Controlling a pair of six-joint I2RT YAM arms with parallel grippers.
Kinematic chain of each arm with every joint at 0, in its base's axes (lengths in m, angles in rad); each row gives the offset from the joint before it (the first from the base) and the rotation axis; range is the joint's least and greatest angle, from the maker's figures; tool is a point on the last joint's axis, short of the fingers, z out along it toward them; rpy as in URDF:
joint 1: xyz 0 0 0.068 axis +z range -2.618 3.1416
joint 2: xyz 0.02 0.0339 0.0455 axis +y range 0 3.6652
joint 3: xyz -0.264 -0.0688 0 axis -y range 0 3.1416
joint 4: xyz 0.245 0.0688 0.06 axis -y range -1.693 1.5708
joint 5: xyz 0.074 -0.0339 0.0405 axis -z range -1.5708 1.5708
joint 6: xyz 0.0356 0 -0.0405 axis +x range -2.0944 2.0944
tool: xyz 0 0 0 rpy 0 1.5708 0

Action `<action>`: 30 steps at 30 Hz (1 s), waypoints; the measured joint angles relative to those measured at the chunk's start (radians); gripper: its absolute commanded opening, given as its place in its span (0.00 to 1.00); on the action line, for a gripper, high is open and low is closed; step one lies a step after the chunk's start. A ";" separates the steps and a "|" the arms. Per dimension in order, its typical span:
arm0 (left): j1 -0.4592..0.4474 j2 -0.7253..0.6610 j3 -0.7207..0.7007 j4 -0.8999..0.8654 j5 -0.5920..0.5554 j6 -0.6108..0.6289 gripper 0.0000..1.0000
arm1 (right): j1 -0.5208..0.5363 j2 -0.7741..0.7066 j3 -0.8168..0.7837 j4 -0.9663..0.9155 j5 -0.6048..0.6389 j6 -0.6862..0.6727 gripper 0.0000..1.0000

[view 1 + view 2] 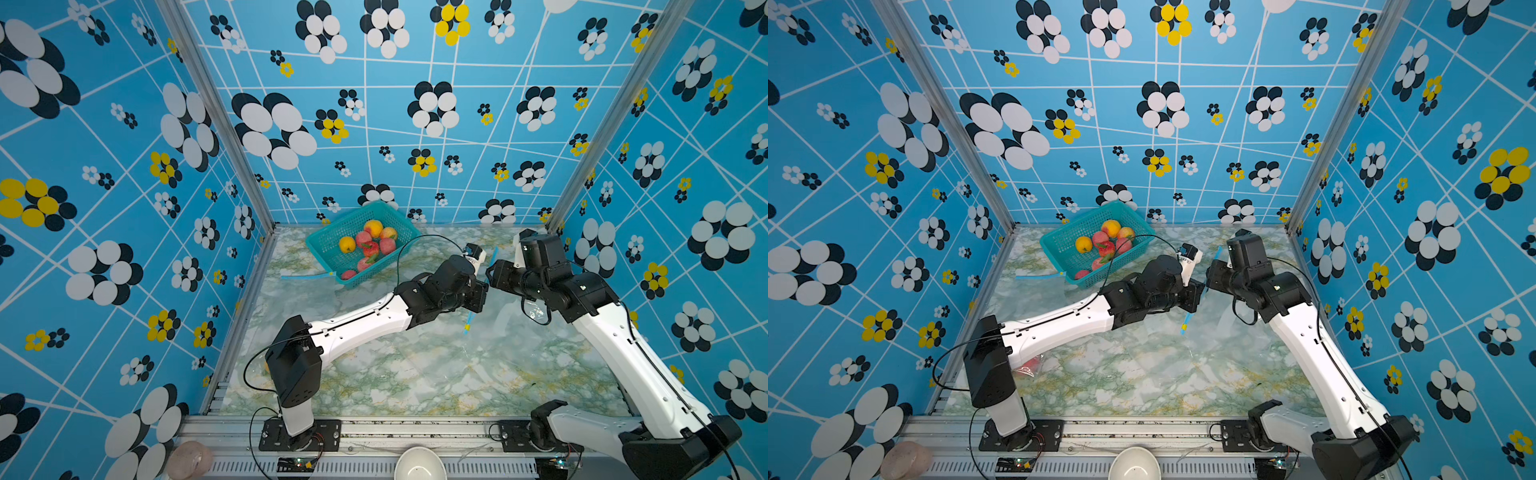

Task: Place the peach in a zip-top bag and seal the zipper
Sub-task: Open the zipper food storage bag.

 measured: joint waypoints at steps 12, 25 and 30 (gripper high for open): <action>0.002 -0.004 -0.005 -0.023 -0.134 0.012 0.00 | -0.004 0.042 0.000 0.014 -0.008 -0.014 0.24; 0.003 -0.105 -0.101 0.018 -0.209 -0.009 0.00 | -0.074 0.042 -0.019 -0.001 -0.050 -0.064 0.21; 0.002 -0.105 -0.101 0.026 -0.219 -0.023 0.00 | -0.061 0.043 -0.043 0.017 -0.100 -0.057 0.04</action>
